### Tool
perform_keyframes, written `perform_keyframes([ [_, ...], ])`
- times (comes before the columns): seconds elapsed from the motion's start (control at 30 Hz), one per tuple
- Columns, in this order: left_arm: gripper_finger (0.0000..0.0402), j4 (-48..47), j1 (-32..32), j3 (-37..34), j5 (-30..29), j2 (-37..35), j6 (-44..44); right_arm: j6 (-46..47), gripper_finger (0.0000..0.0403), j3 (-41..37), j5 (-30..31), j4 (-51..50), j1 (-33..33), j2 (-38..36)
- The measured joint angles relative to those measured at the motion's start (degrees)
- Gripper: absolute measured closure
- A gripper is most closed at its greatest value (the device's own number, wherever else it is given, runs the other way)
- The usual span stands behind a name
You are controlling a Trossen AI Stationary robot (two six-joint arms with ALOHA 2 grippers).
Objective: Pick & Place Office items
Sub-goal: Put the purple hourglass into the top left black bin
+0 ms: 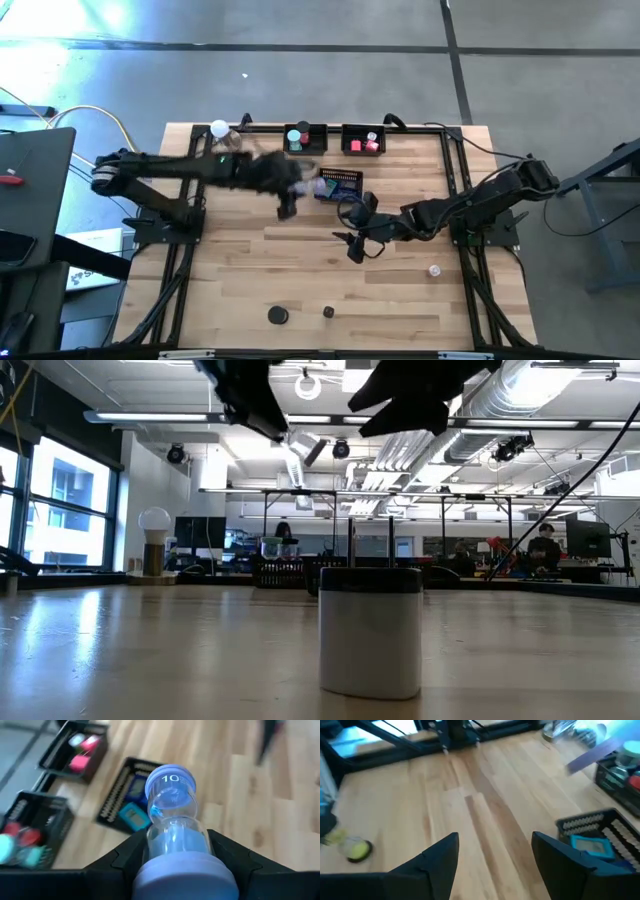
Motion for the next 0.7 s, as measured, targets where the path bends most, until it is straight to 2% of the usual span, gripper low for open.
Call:
perform_keyframes([
  [0.17,0.0226,-13.29,9.81,12.45,4.47,9.45,4.01,0.16,0.0165,-0.04,2.32,-2.09,0.63,-0.33],
  [0.37,0.0226,-23.33,17.35,26.17,4.70,23.08,11.04,1.48,0.0165,-0.04,3.83,-4.74,1.03,-0.33],
  [0.53,0.0226,-26.01,22.78,34.25,4.38,31.77,12.34,1.62,0.0165,-0.04,4.07,-5.01,1.03,-0.30],
  [0.7,0.0226,-26.90,26.85,37.92,2.78,35.92,12.98,0.46,0.0165,-0.04,6.92,-5.24,1.41,-0.30],
])
